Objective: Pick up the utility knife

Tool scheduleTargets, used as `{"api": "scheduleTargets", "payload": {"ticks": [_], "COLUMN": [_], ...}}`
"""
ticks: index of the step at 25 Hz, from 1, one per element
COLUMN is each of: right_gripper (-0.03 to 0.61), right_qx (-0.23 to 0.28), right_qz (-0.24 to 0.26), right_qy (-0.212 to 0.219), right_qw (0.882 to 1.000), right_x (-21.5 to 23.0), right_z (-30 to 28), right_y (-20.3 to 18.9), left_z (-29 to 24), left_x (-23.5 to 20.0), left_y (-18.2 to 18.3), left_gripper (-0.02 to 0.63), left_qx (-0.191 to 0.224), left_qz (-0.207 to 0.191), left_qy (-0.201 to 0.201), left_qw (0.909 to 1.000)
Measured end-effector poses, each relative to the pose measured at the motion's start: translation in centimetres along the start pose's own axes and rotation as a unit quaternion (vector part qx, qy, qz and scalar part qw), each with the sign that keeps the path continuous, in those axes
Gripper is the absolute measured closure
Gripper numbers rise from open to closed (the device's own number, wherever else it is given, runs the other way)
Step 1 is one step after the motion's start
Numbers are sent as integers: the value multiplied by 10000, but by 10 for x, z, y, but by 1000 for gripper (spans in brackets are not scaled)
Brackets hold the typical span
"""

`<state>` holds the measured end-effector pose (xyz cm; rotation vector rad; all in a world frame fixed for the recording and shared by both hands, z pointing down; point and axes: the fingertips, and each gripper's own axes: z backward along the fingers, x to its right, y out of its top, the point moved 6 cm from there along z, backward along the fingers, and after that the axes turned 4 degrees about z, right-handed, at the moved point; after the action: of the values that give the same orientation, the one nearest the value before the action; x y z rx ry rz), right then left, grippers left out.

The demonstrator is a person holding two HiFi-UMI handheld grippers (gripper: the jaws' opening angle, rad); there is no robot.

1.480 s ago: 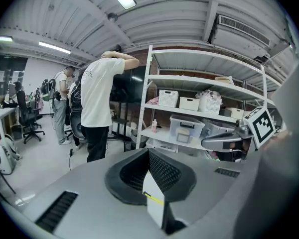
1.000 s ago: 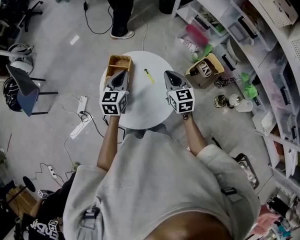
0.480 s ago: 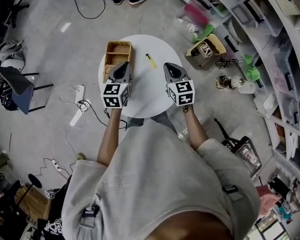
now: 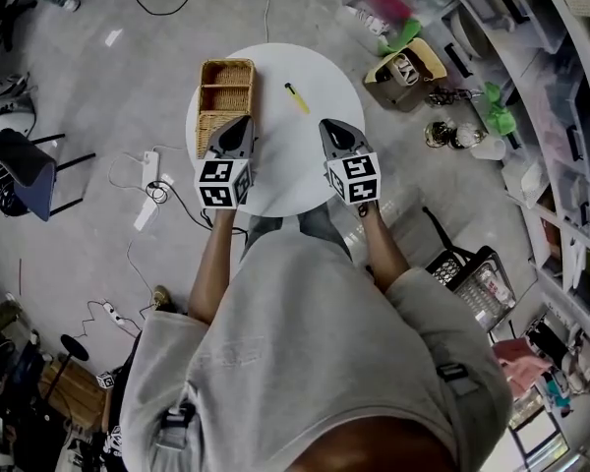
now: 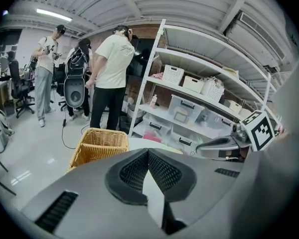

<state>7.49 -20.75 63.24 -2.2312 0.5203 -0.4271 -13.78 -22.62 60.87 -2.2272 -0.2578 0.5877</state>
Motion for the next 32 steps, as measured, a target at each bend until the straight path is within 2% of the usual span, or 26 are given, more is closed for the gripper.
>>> {"api": "scheduleTargets", "payload": {"ticks": [8, 13, 14, 15, 16, 18, 22, 32], "right_gripper": [546, 540, 503, 411, 367, 327, 288, 288], "right_qx": [-206, -344, -385, -417, -436, -474, -589, -740], "right_qz": [34, -4, -32, -42, -25, 57, 239, 374], "right_qy": [137, 538, 610, 653, 665, 636, 589, 642], "right_qw": [9997, 9980, 9974, 9970, 9968, 9968, 9962, 9945], "right_x": [-8, -17, -18, -19, -20, -20, -19, -12], "right_z": [-5, -9, -10, -11, -12, -13, -16, -48], "right_y": [-24, -36, -38, -41, -43, -49, -56, -49], "left_z": [-1, 1, 1, 1, 1, 1, 1, 0], "left_x": [2, 3, 4, 4, 4, 4, 7, 7], "left_y": [-18, -21, -21, -21, -21, -22, -22, -21], "left_gripper": [594, 594, 594, 594, 594, 594, 594, 594], "left_qx": [-124, -122, -114, -105, -100, -97, -94, -97], "left_qz": [68, 120, 117, 113, 108, 118, 148, 169], "left_qy": [-14, 9, 7, 5, 3, -4, -7, 19], "left_qw": [9999, 9999, 9999, 9999, 9999, 9999, 9998, 9998]}}
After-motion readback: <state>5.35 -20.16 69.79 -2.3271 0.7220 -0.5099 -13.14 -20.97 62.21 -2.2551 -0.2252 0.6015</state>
